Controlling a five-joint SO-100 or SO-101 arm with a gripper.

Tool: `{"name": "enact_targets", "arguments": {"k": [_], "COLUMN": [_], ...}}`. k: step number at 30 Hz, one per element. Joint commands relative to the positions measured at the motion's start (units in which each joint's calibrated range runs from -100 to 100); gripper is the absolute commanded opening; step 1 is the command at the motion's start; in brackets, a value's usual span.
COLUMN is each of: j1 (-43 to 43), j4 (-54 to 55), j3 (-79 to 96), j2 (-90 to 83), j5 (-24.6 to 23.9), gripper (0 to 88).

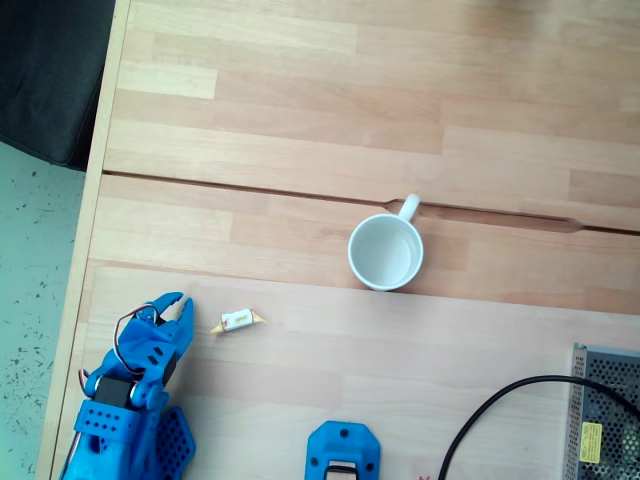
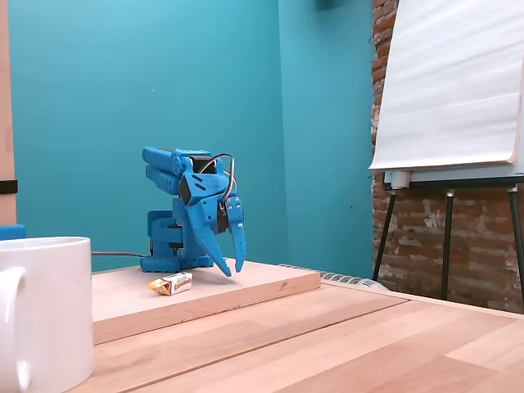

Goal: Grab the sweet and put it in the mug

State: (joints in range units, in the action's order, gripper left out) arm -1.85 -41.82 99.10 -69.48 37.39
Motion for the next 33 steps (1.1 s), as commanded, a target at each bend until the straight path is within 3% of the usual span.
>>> {"name": "enact_targets", "arguments": {"k": [1, 8, 16, 26, 33], "j1": [0.5, 0.2, -0.5, 0.0, -0.8], "j4": [0.2, 1.1, -0.8, -26.9, -29.9], "j3": [0.9, -1.8, -19.2, -29.3, -30.5], "j2": [-0.6, -1.7, -1.0, -0.5, -0.7], "j5": [0.2, -1.5, -11.4, -11.3, -9.7], "gripper": [3.4, 3.6, 3.5, 3.5, 3.9]}}
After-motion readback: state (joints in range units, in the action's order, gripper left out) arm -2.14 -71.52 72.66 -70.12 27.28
